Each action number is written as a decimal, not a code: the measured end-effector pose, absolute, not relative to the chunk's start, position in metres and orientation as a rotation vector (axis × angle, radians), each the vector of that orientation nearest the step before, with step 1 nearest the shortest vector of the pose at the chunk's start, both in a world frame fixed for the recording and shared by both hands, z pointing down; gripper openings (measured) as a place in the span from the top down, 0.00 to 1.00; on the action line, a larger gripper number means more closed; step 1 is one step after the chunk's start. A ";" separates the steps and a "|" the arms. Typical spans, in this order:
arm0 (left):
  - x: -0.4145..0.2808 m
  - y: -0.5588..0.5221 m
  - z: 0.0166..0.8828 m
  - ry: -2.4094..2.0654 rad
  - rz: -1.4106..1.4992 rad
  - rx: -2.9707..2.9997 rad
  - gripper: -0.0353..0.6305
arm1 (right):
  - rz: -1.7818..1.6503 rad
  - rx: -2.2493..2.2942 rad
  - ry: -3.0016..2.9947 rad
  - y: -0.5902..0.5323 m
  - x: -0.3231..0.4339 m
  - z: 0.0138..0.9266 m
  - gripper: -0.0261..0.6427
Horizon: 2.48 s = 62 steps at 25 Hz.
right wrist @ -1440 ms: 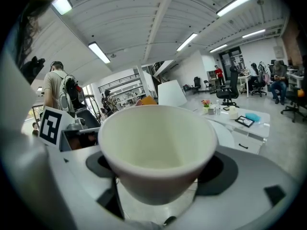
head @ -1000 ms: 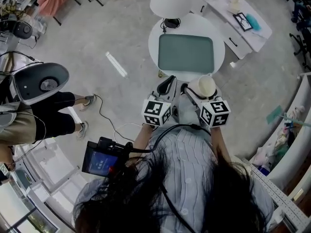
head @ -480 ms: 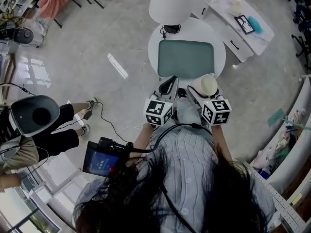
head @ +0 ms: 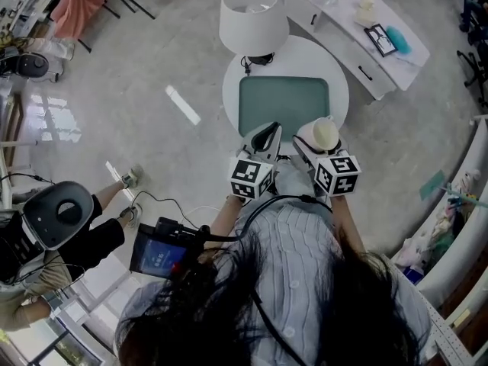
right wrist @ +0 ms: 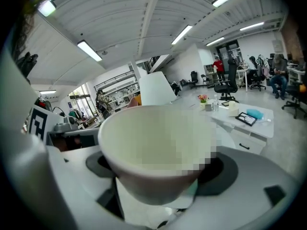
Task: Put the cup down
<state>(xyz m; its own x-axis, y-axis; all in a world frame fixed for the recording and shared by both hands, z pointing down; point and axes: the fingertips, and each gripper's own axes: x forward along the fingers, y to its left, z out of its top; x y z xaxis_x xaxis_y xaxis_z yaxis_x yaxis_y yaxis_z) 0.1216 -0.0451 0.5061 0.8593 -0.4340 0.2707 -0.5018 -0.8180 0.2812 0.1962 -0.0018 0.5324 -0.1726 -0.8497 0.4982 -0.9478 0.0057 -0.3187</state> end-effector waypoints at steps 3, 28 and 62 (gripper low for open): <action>0.135 -0.052 0.513 -0.683 0.306 2.684 0.92 | 0.904 1.907 -2.093 -0.013 0.211 0.541 0.33; 0.212 -0.121 0.571 -0.655 0.522 2.625 0.92 | 0.906 1.804 -1.979 -0.098 0.297 0.636 0.33; 0.229 -0.144 0.599 -0.669 0.623 2.552 0.92 | 0.649 1.681 -1.880 -0.155 0.313 0.695 0.33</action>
